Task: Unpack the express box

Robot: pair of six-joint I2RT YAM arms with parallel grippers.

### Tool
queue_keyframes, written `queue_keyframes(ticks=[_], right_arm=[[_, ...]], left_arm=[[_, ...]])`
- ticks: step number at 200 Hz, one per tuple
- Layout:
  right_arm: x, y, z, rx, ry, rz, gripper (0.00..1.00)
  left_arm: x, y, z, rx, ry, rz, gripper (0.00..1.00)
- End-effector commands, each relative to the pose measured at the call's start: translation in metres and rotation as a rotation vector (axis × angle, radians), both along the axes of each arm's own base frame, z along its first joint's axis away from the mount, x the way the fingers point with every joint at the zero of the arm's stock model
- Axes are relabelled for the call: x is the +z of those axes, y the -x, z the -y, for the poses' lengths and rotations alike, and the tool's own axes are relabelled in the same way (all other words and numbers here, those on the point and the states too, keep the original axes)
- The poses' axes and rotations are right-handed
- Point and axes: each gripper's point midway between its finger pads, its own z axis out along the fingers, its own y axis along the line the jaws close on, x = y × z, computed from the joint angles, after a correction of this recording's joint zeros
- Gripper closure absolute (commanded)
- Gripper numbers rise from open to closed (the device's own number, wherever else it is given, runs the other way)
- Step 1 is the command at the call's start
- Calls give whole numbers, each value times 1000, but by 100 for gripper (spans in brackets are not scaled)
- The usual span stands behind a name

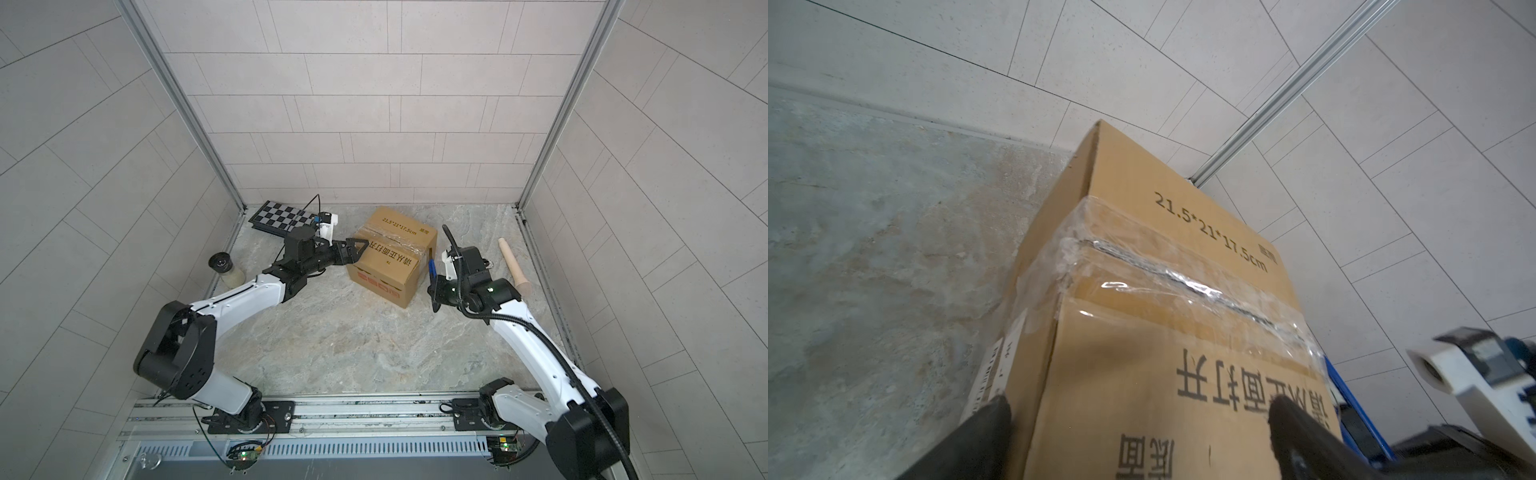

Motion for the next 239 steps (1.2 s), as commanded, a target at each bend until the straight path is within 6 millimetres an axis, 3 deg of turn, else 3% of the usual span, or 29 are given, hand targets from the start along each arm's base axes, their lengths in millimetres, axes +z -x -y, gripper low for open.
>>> queue_keyframes(ticks=[1, 51, 87, 110, 135, 158, 179, 199, 219, 239], right_arm=[[25, -33, -34, 168, -38, 142, 100], [28, -83, -50, 206, 4, 159, 100], [38, -90, -16, 97, 13, 144, 100], [43, -63, -3, 84, 20, 158, 100], [34, -14, 1, 87, -24, 118, 100], [25, 31, 5, 87, -25, 89, 100], [21, 64, 6, 96, -43, 52, 100], [20, 82, 0, 109, -87, 38, 100], [15, 89, -4, 121, -92, 30, 100], [17, 83, -11, 126, -119, 46, 100]], left_arm=[[5, 43, 26, -93, 58, -8, 0], [9, 94, 19, -61, 126, -17, 0], [17, 98, -22, 81, 26, 12, 0], [32, 86, -49, 141, -7, 47, 0], [47, 56, -91, 255, -25, 75, 0], [62, 29, -109, 305, -51, 112, 0], [66, 0, -113, 311, -66, 120, 0], [66, -23, -111, 300, -71, 113, 0], [61, -39, -108, 298, -87, 110, 0], [47, -52, -102, 276, -106, 80, 0]])
